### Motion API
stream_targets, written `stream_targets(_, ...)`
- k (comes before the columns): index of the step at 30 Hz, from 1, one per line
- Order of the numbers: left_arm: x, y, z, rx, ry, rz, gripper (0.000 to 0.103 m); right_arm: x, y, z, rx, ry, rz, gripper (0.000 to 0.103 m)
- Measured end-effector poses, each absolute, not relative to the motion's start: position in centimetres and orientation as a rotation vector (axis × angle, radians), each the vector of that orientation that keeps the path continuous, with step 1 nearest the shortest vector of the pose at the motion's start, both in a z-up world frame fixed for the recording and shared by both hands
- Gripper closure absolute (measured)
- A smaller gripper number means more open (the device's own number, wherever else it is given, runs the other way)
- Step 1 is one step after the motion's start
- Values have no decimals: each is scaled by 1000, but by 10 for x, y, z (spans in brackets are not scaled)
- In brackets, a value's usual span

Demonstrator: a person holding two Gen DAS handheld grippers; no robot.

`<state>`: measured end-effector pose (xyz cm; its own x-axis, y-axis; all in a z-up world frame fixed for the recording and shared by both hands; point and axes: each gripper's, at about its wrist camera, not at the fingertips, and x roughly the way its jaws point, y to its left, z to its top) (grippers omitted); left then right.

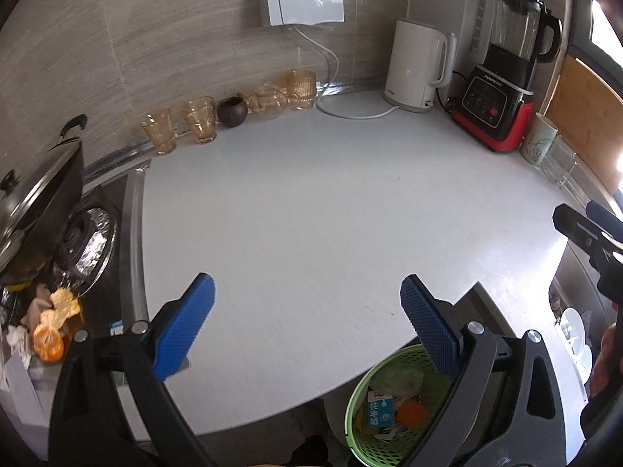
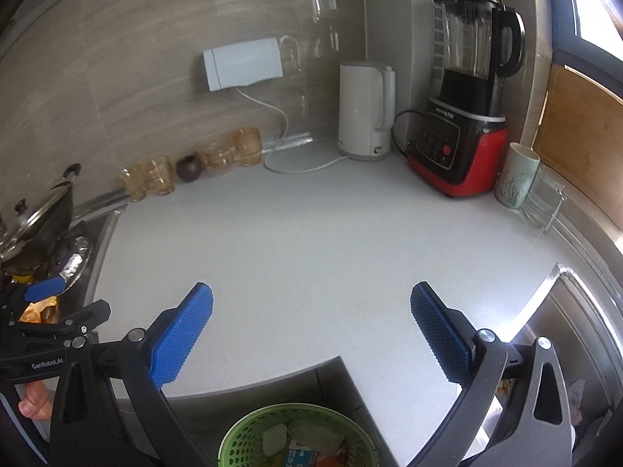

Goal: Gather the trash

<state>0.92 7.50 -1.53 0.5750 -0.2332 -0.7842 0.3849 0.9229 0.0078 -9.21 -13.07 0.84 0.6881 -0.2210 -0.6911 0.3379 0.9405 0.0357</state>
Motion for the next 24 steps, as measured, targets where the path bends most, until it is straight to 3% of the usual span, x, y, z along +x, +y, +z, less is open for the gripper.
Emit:
stream_targets(11,35,56,6,151,836,-318,8,-70,-140,15,147,779,-296,2)
stream_targets(24,18,28,86,55,655,-75,8,-49,-162,98,48,615,-134,2)
